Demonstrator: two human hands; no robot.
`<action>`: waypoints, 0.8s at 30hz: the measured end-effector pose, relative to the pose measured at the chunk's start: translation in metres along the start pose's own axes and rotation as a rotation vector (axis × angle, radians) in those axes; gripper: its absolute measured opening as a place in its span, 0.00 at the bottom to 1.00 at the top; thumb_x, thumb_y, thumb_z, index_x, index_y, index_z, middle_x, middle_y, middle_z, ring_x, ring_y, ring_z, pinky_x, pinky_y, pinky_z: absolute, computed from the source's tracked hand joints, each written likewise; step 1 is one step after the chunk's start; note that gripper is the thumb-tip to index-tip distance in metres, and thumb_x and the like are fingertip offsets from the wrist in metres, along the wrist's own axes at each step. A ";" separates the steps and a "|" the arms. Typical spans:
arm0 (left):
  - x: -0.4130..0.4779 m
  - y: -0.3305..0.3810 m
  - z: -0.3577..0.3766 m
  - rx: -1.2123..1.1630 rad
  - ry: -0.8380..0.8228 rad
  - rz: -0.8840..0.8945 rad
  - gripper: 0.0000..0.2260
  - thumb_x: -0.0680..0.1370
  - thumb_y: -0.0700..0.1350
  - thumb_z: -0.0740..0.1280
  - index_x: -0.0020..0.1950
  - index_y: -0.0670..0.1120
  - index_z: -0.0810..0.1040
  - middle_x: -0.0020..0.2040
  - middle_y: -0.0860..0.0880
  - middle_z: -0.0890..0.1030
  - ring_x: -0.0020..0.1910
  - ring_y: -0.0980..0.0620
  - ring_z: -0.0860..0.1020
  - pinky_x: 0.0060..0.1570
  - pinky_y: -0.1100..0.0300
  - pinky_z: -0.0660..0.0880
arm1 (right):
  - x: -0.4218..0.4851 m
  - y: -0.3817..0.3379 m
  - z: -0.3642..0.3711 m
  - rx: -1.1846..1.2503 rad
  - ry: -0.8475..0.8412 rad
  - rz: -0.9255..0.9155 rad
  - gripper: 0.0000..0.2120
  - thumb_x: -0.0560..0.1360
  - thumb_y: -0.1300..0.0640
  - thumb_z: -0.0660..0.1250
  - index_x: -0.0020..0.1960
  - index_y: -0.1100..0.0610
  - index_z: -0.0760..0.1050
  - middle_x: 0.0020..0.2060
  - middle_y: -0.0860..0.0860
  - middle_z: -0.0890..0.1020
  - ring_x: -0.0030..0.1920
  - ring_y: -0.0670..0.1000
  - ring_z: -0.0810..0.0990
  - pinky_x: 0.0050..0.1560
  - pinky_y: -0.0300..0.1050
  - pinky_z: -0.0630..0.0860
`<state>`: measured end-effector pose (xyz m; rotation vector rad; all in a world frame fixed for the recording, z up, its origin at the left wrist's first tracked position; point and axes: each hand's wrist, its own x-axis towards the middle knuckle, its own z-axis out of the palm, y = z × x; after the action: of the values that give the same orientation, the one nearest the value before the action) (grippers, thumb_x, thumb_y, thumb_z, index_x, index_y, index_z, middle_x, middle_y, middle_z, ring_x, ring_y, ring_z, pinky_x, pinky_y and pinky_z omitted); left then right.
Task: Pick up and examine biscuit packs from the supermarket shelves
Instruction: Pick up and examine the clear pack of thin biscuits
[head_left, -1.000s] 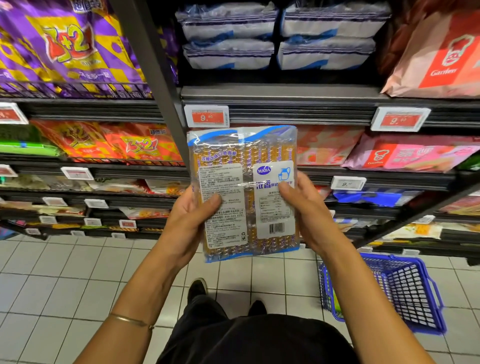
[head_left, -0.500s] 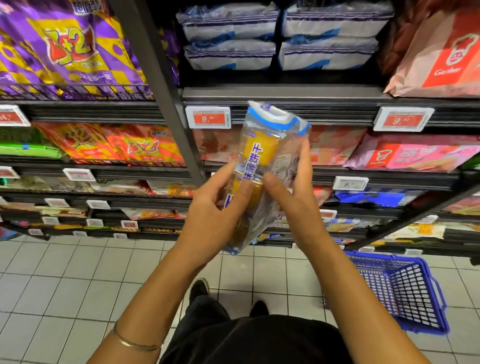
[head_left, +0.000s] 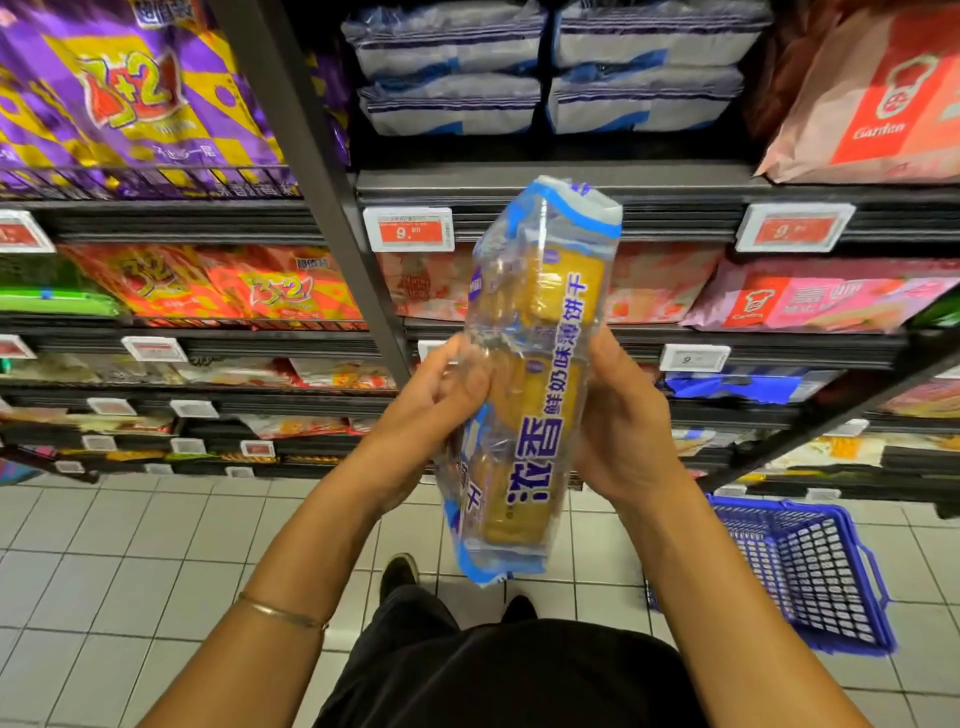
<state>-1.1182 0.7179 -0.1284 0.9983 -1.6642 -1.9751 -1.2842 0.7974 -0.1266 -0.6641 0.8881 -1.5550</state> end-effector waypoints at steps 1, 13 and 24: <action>-0.001 -0.003 -0.001 -0.012 0.024 -0.011 0.52 0.61 0.76 0.75 0.79 0.52 0.68 0.67 0.46 0.83 0.66 0.43 0.81 0.67 0.36 0.75 | 0.001 0.000 0.000 -0.054 -0.003 0.026 0.52 0.68 0.34 0.78 0.80 0.61 0.62 0.68 0.64 0.77 0.65 0.63 0.77 0.69 0.66 0.72; 0.003 -0.028 -0.014 -0.076 0.555 0.138 0.38 0.66 0.57 0.84 0.70 0.50 0.71 0.58 0.50 0.86 0.55 0.54 0.86 0.47 0.62 0.83 | 0.010 0.014 -0.018 -0.278 0.025 0.028 0.28 0.77 0.44 0.73 0.73 0.54 0.72 0.65 0.55 0.83 0.65 0.59 0.82 0.64 0.61 0.79; -0.009 -0.018 -0.040 -0.184 0.163 0.038 0.18 0.80 0.55 0.69 0.66 0.47 0.80 0.61 0.41 0.85 0.57 0.41 0.85 0.54 0.46 0.84 | 0.002 -0.001 -0.029 0.004 0.062 0.025 0.13 0.76 0.59 0.63 0.59 0.57 0.78 0.47 0.52 0.89 0.47 0.53 0.89 0.46 0.47 0.84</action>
<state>-1.0804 0.7001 -0.1453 1.0208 -1.3784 -1.9264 -1.3087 0.8003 -0.1415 -0.6030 0.9358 -1.5616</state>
